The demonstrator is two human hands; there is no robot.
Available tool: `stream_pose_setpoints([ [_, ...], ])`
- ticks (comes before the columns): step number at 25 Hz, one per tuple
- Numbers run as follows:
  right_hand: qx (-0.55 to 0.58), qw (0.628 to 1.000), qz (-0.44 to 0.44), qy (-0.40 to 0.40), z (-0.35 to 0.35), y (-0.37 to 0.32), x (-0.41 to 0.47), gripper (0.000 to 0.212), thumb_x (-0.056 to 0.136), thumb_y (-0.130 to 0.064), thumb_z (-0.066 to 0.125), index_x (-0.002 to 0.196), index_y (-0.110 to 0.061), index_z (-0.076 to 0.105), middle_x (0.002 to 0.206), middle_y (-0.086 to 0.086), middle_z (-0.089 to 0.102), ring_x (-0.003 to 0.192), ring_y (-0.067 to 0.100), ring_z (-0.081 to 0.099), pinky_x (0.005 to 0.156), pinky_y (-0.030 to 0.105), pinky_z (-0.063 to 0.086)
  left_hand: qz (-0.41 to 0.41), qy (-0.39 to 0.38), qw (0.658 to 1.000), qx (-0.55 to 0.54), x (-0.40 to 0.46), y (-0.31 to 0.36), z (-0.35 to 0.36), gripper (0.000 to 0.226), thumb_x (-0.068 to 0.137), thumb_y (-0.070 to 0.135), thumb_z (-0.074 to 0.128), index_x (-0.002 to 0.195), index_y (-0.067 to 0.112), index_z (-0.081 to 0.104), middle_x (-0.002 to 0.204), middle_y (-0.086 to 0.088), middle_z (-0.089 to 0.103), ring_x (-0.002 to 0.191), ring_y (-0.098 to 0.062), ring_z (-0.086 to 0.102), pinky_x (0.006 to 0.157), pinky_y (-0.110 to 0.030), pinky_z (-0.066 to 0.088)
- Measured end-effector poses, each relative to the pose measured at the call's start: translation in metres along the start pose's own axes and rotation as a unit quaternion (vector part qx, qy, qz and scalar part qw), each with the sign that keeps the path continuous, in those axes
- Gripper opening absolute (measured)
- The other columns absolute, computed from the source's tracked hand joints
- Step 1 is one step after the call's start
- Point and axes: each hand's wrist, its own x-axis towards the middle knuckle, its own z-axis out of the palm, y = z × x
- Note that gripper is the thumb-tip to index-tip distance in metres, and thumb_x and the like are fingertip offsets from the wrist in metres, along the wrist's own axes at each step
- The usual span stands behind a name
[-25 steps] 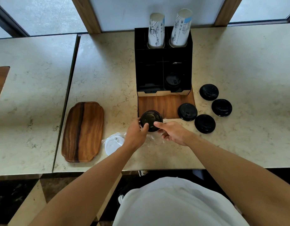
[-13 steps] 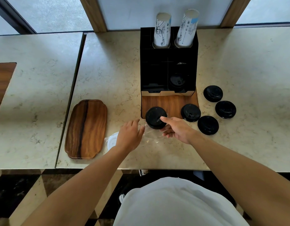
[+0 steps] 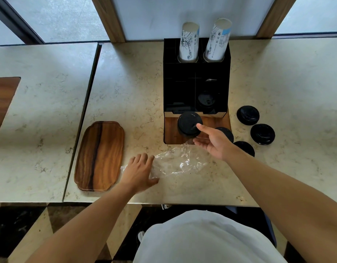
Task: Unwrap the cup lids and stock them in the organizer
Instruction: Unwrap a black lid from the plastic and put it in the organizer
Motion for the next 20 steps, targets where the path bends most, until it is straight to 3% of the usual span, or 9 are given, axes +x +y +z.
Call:
stream_pose_setpoints([
  [5,0.089,0.996,-0.023,-0.009,-0.008,-0.025,0.011,0.03,0.091,-0.018,0.073,0.116,-0.003,0.067,0.107,0.021,0.073,0.095,0.033,0.075,0.076,0.039,0.063,-0.049,0.003,0.998,-0.028,0.017,0.003,-0.006,0.077,0.087,0.06,0.061,0.145,0.014,0.042,0.133,-0.01,0.052,0.122,-0.03,0.048,0.104,-0.043,0.043],
  [10,0.133,0.99,-0.049,0.016,-0.017,-0.063,0.029,0.038,0.092,-0.017,0.071,0.126,-0.002,0.059,0.113,0.024,0.071,0.1,0.035,0.074,0.086,0.042,0.062,-0.056,0.005,0.998,-0.036,0.037,-0.003,-0.013,0.076,0.088,0.058,0.061,0.146,0.013,0.043,0.132,-0.011,0.053,0.121,-0.032,0.05,0.104,-0.044,0.043],
  [20,-0.011,0.989,-0.037,0.144,-0.021,-0.114,0.071,0.041,0.089,-0.018,0.075,0.122,-0.003,0.058,0.111,0.024,0.07,0.085,0.031,0.077,0.081,0.043,0.063,-0.065,0.004,0.998,-0.013,0.056,-0.011,-0.018,0.078,0.084,0.064,0.061,0.142,0.014,0.049,0.128,-0.01,0.056,0.117,-0.032,0.053,0.101,-0.046,0.046],
])
